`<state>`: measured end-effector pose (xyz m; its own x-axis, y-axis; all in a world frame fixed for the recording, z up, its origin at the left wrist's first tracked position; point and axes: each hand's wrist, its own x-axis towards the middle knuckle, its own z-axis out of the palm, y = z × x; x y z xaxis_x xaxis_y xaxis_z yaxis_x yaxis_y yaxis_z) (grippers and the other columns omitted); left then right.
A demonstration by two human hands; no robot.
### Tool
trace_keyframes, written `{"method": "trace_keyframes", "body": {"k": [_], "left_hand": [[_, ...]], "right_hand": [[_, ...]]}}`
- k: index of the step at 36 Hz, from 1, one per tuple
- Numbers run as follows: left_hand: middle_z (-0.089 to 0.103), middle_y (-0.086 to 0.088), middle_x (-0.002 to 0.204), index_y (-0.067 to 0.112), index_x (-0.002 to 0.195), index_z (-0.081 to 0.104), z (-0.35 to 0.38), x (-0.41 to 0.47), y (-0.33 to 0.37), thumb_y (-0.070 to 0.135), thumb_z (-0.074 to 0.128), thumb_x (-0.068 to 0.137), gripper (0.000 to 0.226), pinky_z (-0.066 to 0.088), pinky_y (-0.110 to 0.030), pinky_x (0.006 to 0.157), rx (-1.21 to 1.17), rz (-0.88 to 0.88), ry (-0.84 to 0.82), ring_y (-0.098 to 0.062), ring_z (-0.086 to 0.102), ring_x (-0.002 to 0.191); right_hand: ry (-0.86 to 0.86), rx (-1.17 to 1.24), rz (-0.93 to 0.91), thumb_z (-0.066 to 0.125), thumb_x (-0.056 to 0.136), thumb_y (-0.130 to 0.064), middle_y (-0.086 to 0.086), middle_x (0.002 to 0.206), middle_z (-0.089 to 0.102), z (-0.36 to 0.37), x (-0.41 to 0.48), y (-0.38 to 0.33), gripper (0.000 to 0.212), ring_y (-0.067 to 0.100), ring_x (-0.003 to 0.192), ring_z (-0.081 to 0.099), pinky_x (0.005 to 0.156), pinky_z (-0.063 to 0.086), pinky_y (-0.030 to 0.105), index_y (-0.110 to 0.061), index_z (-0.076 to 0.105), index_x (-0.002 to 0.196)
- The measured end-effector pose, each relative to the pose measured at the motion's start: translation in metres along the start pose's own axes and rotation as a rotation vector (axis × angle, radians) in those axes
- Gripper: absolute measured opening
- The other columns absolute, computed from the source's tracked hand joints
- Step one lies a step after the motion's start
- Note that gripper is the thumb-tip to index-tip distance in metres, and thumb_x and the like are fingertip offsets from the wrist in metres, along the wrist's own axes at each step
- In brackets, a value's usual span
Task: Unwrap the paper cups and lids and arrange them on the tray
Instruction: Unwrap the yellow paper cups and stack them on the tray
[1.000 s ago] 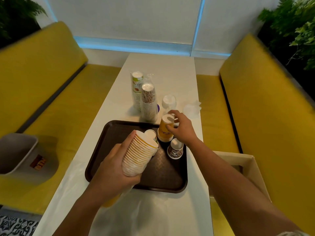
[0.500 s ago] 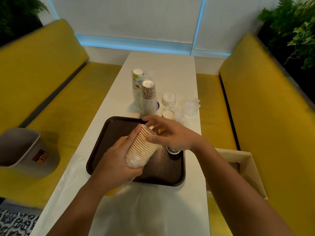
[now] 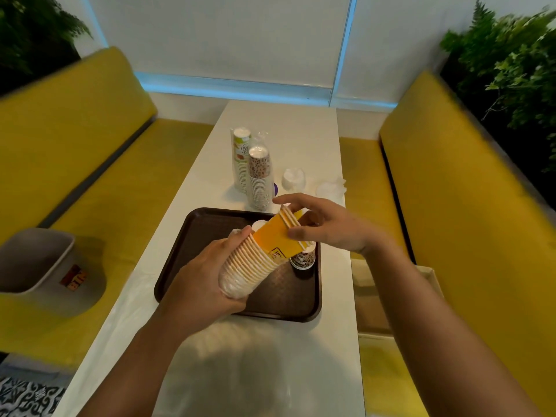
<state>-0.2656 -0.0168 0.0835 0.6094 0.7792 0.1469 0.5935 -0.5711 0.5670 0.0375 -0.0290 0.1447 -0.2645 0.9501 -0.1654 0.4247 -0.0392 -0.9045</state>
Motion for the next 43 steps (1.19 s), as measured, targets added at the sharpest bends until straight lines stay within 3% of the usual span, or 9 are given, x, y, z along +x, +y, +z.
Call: {"method": "trace_keyframes", "body": {"k": [6, 13, 18, 24, 27, 31, 35, 40, 43], "left_hand": [[0.041, 0.025, 0.146, 0.054, 0.159, 0.013, 0.000, -0.003, 0.000, 0.047, 0.095, 0.067, 0.122, 0.058, -0.035, 0.097, 0.011, -0.004, 0.007, -0.007, 0.049, 0.127], [0.043, 0.023, 0.143, 0.055, 0.159, 0.012, 0.001, -0.006, 0.002, 0.046, 0.095, 0.067, 0.124, 0.057, -0.032, 0.093, 0.010, -0.009, 0.036, -0.007, 0.051, 0.123], [0.042, 0.024, 0.139, 0.057, 0.158, 0.011, -0.001, -0.004, 0.001, 0.042, 0.096, 0.066, 0.126, 0.051, -0.021, 0.086, -0.012, -0.030, 0.068, -0.005, 0.050, 0.119], [0.042, 0.025, 0.130, 0.056, 0.158, 0.013, -0.006, 0.000, -0.004, 0.042, 0.097, 0.064, 0.127, 0.051, -0.020, 0.081, -0.019, -0.071, 0.109, -0.003, 0.049, 0.115], [0.045, 0.023, 0.131, 0.059, 0.157, 0.013, -0.006, 0.001, -0.004, 0.042, 0.097, 0.064, 0.126, 0.056, -0.025, 0.083, -0.048, -0.085, 0.114, -0.005, 0.051, 0.116], [0.049, 0.019, 0.134, 0.060, 0.156, 0.014, -0.007, 0.003, -0.007, 0.041, 0.096, 0.065, 0.124, 0.060, -0.032, 0.086, -0.105, -0.104, 0.106, -0.007, 0.054, 0.118], [0.048, 0.020, 0.135, 0.062, 0.155, 0.014, -0.007, 0.006, -0.013, 0.041, 0.096, 0.065, 0.124, 0.061, -0.032, 0.086, -0.122, -0.121, 0.092, -0.002, 0.053, 0.119], [0.047, 0.020, 0.138, 0.062, 0.155, 0.013, -0.007, 0.012, -0.022, 0.044, 0.095, 0.067, 0.122, 0.059, -0.030, 0.087, -0.133, -0.156, 0.080, -0.001, 0.051, 0.119], [0.046, 0.020, 0.139, 0.062, 0.155, 0.012, -0.007, 0.015, -0.024, 0.044, 0.095, 0.068, 0.121, 0.060, -0.034, 0.089, -0.142, -0.178, 0.069, -0.006, 0.052, 0.121]], "right_hand": [[-0.205, -0.086, 0.118, 0.072, 0.098, -0.024, -0.009, 0.144, 0.047, -0.013, -0.012, -0.009, 0.063, 0.020, 0.127, 0.055, 0.098, 0.060, 0.035, -0.059, 0.042, 0.142], [-0.213, -0.362, 0.191, 0.084, 0.088, -0.033, -0.018, 0.130, 0.053, -0.025, -0.016, -0.019, 0.073, 0.018, 0.118, 0.056, 0.090, 0.054, 0.027, -0.046, 0.044, 0.147], [-0.043, -0.417, 0.150, 0.090, 0.080, -0.021, -0.007, 0.127, 0.060, -0.031, -0.012, -0.014, 0.072, 0.016, 0.110, 0.062, 0.084, 0.057, 0.026, -0.034, 0.053, 0.141], [0.384, 0.036, 0.004, 0.087, 0.079, -0.003, -0.002, 0.127, 0.060, -0.027, 0.012, 0.021, 0.071, 0.018, 0.110, 0.063, 0.076, 0.057, 0.017, -0.025, 0.055, 0.138], [0.535, 0.332, -0.002, 0.084, 0.079, -0.002, 0.005, 0.127, 0.067, -0.018, 0.031, 0.042, 0.071, 0.022, 0.114, 0.069, 0.089, 0.059, 0.030, -0.020, 0.054, 0.141], [0.701, 0.475, 0.018, 0.083, 0.071, -0.015, 0.008, 0.117, 0.074, -0.008, 0.057, 0.061, 0.061, 0.028, 0.110, 0.072, 0.100, 0.059, 0.046, -0.017, 0.061, 0.128], [0.823, 0.461, 0.042, 0.091, 0.068, -0.022, 0.005, 0.124, 0.070, -0.003, 0.078, 0.075, 0.080, 0.024, 0.111, 0.071, 0.095, 0.060, 0.043, -0.019, 0.052, 0.138], [0.796, 0.345, 0.002, 0.091, 0.081, -0.021, -0.002, 0.128, 0.066, 0.004, 0.099, 0.088, 0.071, 0.009, 0.111, 0.069, 0.086, 0.060, 0.026, -0.023, 0.049, 0.138], [0.786, 0.206, 0.040, 0.093, 0.077, -0.040, -0.009, 0.134, 0.062, 0.011, 0.107, 0.095, 0.079, 0.011, 0.119, 0.063, 0.094, 0.057, 0.031, -0.032, 0.045, 0.140]]}}
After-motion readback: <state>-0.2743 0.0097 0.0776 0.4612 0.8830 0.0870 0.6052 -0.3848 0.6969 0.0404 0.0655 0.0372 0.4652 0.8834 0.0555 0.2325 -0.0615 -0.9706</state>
